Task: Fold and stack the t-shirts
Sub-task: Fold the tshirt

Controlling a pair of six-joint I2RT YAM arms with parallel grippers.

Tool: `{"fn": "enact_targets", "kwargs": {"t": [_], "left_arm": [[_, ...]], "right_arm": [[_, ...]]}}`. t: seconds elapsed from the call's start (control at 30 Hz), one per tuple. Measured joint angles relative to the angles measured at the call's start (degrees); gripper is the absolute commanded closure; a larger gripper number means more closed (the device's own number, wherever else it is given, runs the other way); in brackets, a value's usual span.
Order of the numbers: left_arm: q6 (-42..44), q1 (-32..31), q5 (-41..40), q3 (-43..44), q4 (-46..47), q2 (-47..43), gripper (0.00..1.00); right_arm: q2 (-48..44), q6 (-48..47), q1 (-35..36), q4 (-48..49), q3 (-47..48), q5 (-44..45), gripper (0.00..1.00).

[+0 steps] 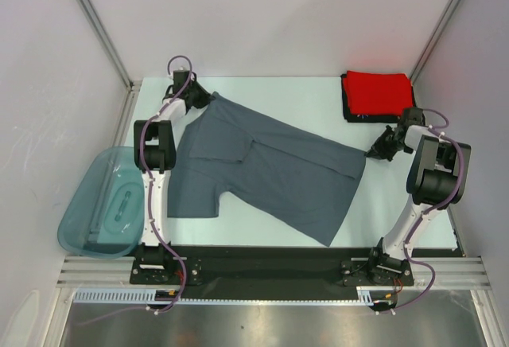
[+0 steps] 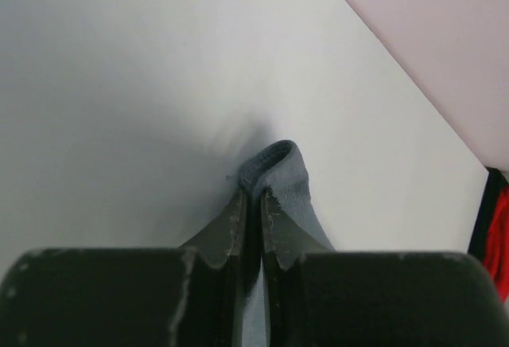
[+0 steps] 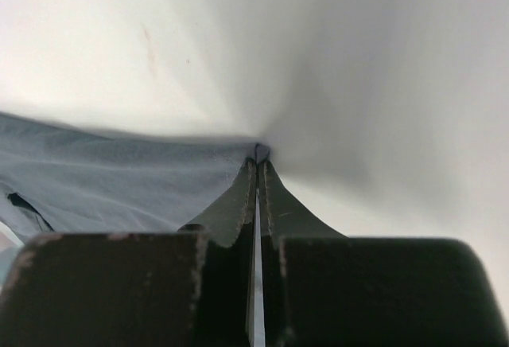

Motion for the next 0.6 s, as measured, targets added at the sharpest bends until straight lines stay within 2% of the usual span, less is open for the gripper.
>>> {"fn": "enact_targets", "kwargs": {"t": [0.17, 0.4, 0.6], "left_arm": [[-3.87, -0.07, -1.11, 0.22, 0.37, 0.22, 0.92], [-9.20, -2.54, -3.72, 9.27, 1.70, 5.70, 0.92], [-13.33, -4.96, -6.40, 10.75, 4.59, 7.63, 0.89]], "right_arm": [[0.39, 2.10, -0.20, -0.28, 0.74, 1.38, 1.00], [4.24, 2.27, -0.70, -0.70, 6.51, 2.60, 1.00], [7.26, 2.23, -1.81, -0.98, 11.13, 3.52, 1.00]]}}
